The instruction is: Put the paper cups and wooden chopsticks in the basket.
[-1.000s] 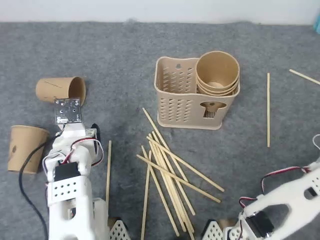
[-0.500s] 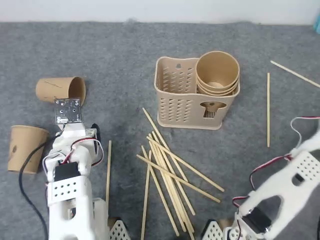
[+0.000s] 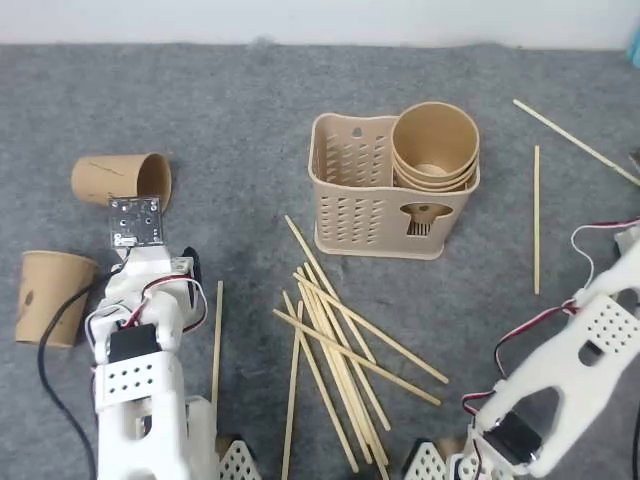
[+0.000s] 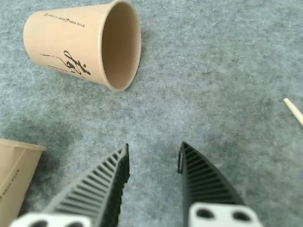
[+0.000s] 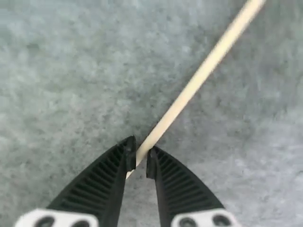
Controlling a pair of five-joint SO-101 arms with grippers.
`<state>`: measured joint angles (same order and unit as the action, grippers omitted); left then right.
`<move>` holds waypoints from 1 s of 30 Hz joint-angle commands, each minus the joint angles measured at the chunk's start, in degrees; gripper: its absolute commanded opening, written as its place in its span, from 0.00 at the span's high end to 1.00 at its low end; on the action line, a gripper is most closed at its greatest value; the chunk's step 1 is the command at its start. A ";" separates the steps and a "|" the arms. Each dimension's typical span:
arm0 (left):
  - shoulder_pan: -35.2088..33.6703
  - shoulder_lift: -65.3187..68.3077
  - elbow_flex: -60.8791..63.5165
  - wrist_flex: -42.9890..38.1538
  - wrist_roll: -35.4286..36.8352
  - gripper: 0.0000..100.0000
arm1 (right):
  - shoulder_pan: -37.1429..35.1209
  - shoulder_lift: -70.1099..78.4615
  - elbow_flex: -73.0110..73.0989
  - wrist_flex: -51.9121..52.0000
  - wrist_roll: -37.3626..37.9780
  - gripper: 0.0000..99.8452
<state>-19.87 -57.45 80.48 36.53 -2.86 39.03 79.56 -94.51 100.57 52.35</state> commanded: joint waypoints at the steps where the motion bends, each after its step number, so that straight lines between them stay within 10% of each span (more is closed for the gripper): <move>1: 0.18 -0.18 -0.92 -1.41 -0.53 0.83 | -2.24 -8.31 -1.49 2.15 2.37 0.99; 15: 0.09 -0.18 -0.84 -1.41 -0.53 0.83 | -1.89 -6.20 -1.58 -20.44 -3.52 0.99; 30: 0.18 -0.18 -0.92 -1.49 -0.53 0.83 | -10.07 -3.91 -1.76 -5.67 -12.04 0.99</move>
<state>-19.87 -57.45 80.48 36.53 -2.86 30.33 77.45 -94.51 91.87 46.90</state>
